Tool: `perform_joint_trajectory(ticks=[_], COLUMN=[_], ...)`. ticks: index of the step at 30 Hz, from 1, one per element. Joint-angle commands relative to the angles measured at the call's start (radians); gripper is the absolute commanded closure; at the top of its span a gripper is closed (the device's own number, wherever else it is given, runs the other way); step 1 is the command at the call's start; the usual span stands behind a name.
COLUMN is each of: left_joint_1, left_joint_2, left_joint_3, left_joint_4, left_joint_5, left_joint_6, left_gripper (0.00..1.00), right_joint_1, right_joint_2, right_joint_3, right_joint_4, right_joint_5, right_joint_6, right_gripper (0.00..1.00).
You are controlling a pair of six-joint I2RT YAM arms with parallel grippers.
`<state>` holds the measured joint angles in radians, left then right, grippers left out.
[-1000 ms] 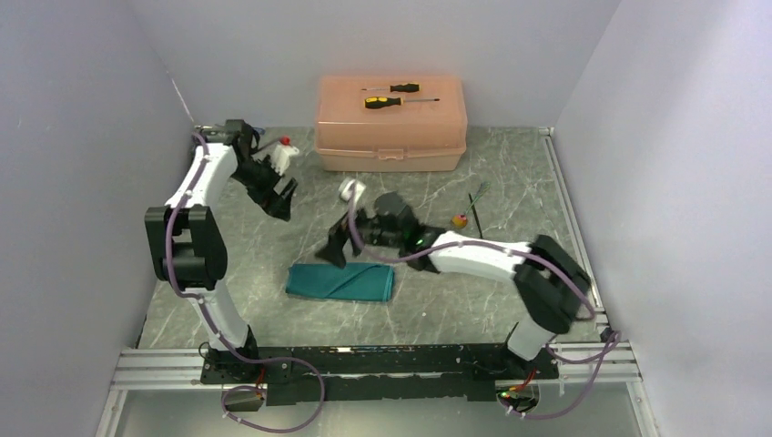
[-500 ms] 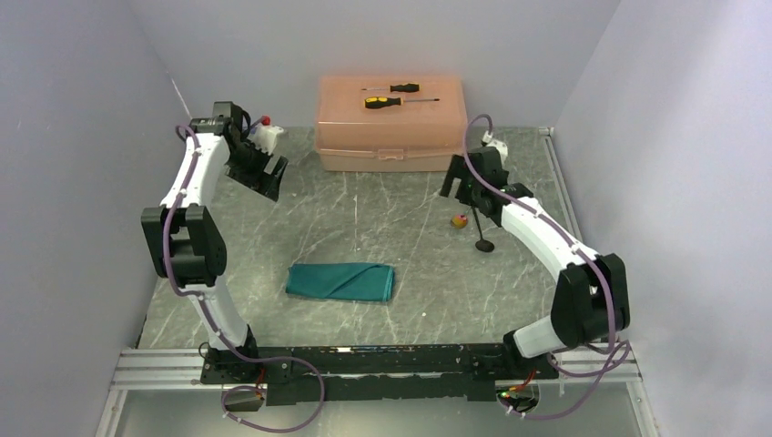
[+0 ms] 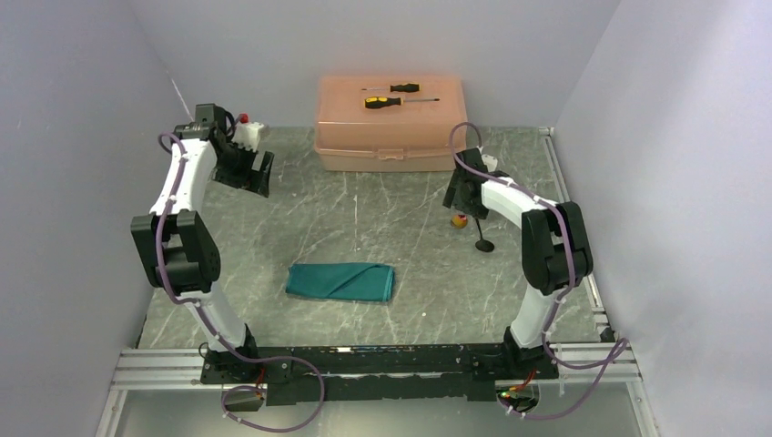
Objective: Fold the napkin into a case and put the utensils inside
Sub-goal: Pick up the spoon from the center of the board.
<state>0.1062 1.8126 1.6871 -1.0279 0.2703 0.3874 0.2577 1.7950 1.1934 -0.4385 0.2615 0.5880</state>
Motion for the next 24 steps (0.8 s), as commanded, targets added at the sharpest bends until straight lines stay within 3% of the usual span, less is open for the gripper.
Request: perform_joint_trajectory(ticks=[1,5,16,18,21,24], left_joint_1=[0.028,0.03,0.03,0.03,0.03,0.031], left_joint_2=[-0.054,-0.106,-0.115,-0.12,-0.121,-0.127], left_joint_3=[0.03,0.001,0.037,0.041,0.059,0.071], left_joint_4=[0.001,0.037,-0.002,-0.009,-0.028,-0.037], left_joint_5=[0.012,0.024,0.06,0.062,0.066,0.065], left_joint_6=[-0.02,-0.016,-0.02,-0.021,-0.017,-0.015], left_gripper=[0.05,0.05,0.05,0.05,0.05,0.05], right_joint_1=[-0.008,-0.028,-0.067,-0.07,-0.072,-0.072], right_joint_2=[0.035,0.074,0.177,0.186,0.192,0.179], right_joint_3=[0.08,0.105,0.127,0.129,0.123,0.101], right_joint_4=[0.017,0.034,0.082,0.091,0.101,0.108], right_joint_5=[0.061,0.07,0.003,-0.011,-0.015,-0.023], right_joint_6=[0.002,-0.006,-0.01,-0.014,-0.016,-0.013], right_gripper=[0.31,0.39,0.42,0.5,0.74,0.74])
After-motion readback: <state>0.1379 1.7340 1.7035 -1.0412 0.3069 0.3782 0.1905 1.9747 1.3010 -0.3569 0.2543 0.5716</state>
